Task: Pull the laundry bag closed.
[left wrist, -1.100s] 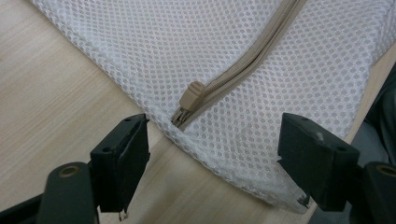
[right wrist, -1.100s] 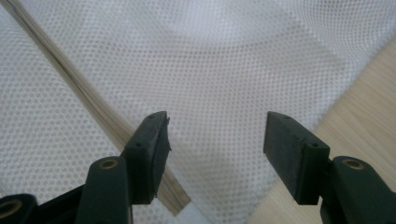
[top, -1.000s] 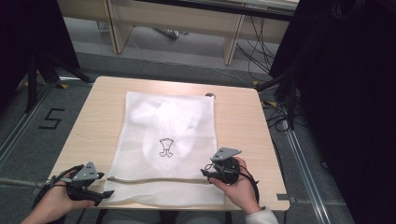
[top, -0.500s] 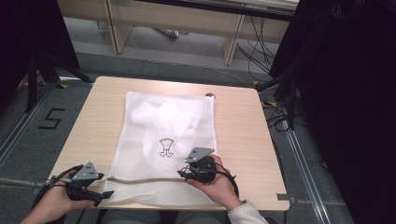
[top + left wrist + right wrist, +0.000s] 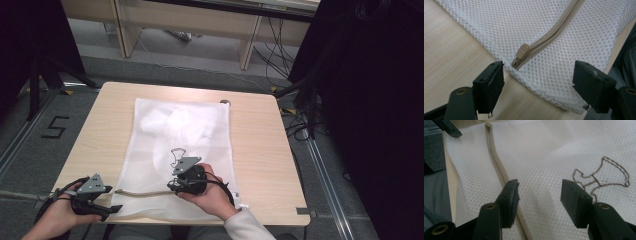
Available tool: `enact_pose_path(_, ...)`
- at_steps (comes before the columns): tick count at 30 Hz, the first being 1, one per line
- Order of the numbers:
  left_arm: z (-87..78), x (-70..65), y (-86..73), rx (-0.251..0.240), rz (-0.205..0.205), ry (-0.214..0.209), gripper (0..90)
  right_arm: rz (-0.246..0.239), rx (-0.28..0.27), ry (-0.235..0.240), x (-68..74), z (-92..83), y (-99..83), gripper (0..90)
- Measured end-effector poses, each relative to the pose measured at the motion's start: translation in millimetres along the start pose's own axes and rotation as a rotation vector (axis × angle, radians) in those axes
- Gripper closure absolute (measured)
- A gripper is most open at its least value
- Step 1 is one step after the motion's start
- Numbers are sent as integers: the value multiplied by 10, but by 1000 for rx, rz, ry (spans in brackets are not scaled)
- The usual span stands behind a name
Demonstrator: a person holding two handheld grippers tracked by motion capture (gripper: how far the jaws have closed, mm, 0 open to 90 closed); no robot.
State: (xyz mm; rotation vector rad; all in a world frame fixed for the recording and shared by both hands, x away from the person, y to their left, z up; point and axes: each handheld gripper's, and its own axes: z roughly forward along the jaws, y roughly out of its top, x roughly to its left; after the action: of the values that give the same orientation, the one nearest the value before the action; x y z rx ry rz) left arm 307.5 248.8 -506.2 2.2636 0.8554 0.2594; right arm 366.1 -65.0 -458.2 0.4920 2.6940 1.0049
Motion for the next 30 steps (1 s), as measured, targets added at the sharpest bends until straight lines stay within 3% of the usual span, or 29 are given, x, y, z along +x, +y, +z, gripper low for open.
enact_pose_path(8,-4,10,1,-4,-3,-7,252,-50,8,49,73,155,199,563)
enact_pose_path(10,-3,4,0,-8,-15,-14,252,-47,13,52,86,187,229,571)
enact_pose_path(11,-7,13,2,-1,9,-10,252,-57,15,56,95,213,254,573)
enact_pose_path(12,3,5,-2,-1,-8,-10,252,-48,22,57,106,224,265,577)
enact_pose_path(16,-3,3,-2,-4,-11,-19,252,-60,39,88,174,323,352,595)
enact_pose_path(17,-8,16,2,-3,13,-11,252,-60,42,95,188,343,368,597)
enact_pose_path(23,-2,10,0,-11,-9,-15,253,-68,55,123,260,486,469,610)
enact_pose_path(24,0,13,-6,-8,-28,-11,253,-75,54,137,276,536,506,611)
enact_pose_path(30,-8,27,-3,-7,-13,-16,253,-77,54,166,299,634,606,617)
